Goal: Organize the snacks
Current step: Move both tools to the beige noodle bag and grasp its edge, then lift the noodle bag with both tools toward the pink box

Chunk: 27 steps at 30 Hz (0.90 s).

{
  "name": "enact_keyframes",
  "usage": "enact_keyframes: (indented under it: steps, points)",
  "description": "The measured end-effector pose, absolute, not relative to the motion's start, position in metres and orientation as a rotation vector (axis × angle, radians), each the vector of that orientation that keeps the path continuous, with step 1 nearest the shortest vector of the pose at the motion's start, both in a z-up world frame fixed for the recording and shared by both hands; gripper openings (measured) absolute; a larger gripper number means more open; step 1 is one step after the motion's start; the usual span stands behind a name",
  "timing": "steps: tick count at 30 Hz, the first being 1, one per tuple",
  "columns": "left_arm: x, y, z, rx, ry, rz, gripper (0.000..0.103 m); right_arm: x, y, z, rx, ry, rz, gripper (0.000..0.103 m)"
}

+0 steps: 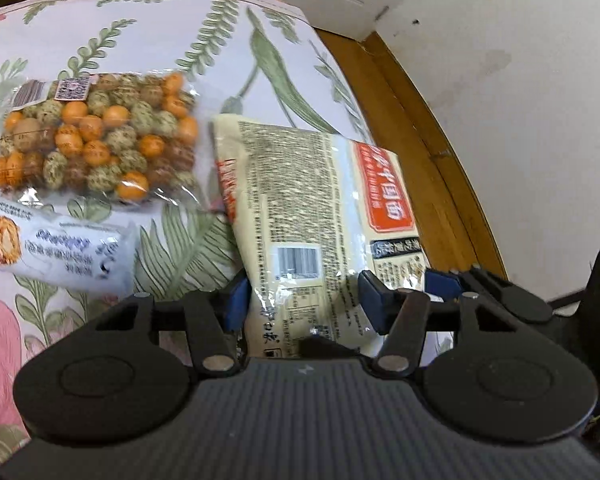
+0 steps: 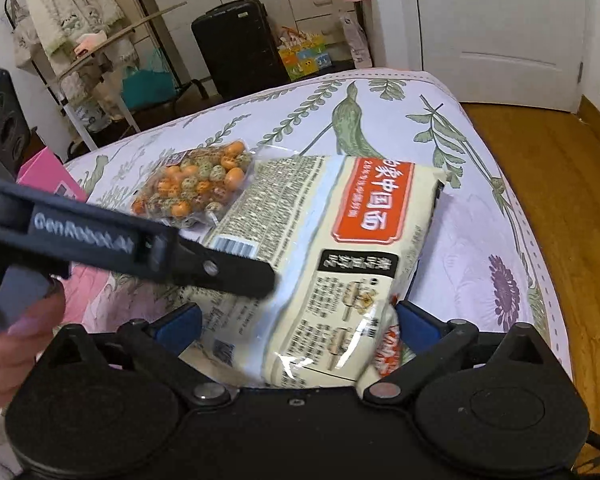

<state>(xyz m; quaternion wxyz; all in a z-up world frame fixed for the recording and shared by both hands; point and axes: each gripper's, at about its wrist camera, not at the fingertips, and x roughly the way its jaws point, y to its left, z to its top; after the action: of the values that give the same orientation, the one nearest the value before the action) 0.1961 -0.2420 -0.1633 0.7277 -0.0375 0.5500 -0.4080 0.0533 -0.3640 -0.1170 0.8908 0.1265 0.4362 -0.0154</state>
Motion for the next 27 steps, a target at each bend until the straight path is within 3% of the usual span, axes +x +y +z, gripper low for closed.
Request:
enact_keyframes:
  steps: [27]
  points:
    - [0.127,-0.143,-0.089,-0.014,1.297,-0.869,0.057,0.007,-0.257,-0.037,0.179,1.034,0.057,0.103]
